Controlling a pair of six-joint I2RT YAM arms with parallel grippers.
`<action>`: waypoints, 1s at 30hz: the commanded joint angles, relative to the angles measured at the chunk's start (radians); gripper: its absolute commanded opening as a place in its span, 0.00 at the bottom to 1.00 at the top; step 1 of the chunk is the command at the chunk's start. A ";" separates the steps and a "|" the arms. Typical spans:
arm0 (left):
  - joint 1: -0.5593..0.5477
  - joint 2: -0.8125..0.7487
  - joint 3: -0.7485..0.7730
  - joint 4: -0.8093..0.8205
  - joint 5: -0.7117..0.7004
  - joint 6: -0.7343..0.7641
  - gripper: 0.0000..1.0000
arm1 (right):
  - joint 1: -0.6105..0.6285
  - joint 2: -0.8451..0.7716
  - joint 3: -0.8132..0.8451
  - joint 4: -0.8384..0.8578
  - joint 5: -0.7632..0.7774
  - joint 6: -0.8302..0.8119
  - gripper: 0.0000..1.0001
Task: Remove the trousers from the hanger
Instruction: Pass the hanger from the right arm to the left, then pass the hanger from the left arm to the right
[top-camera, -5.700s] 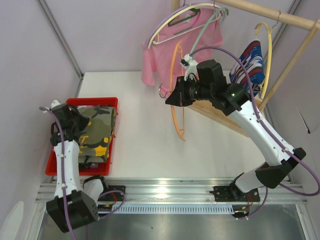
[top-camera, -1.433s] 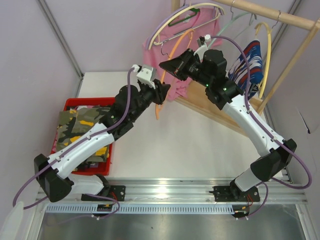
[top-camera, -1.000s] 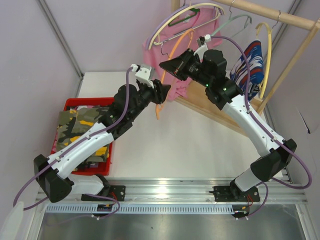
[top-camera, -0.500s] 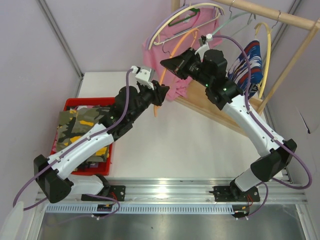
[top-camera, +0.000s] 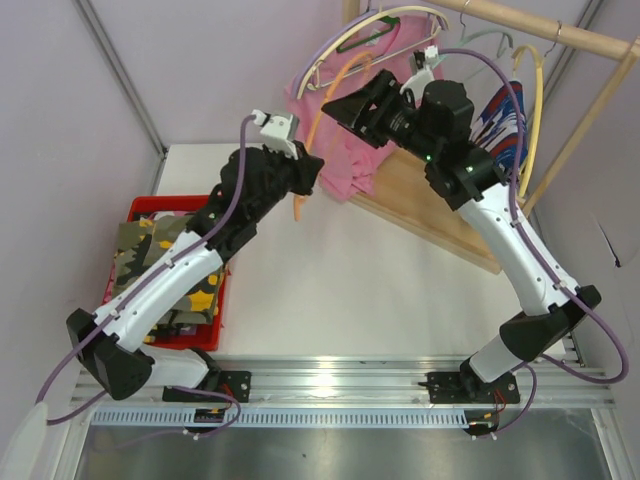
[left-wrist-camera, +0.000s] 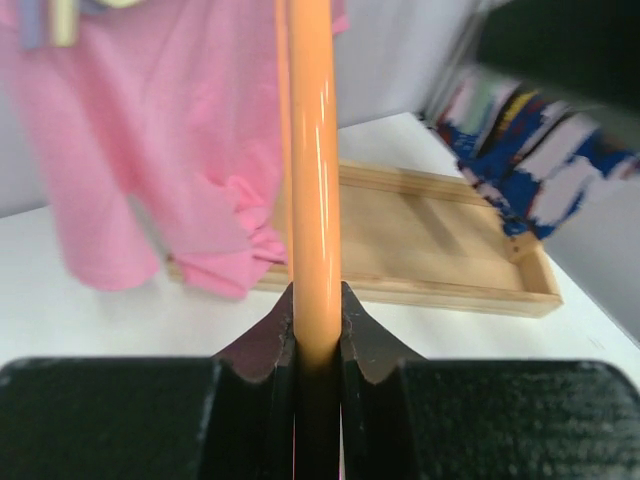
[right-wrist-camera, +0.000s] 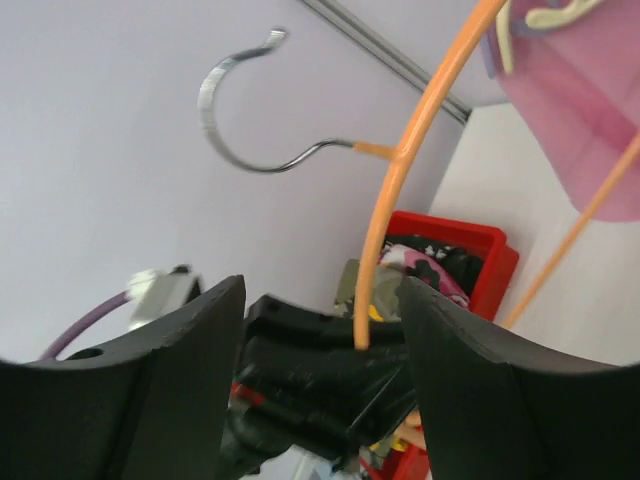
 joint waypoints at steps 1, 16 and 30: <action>0.076 -0.020 0.090 -0.068 0.070 -0.014 0.00 | -0.027 -0.018 0.123 -0.082 -0.037 -0.095 0.70; 0.115 0.257 0.528 -0.371 0.360 0.213 0.00 | -0.055 -0.122 0.423 -0.558 0.208 -0.583 0.84; 0.115 0.647 1.101 -0.413 0.329 0.264 0.02 | -0.090 -0.581 -0.109 -0.538 0.928 -0.759 0.86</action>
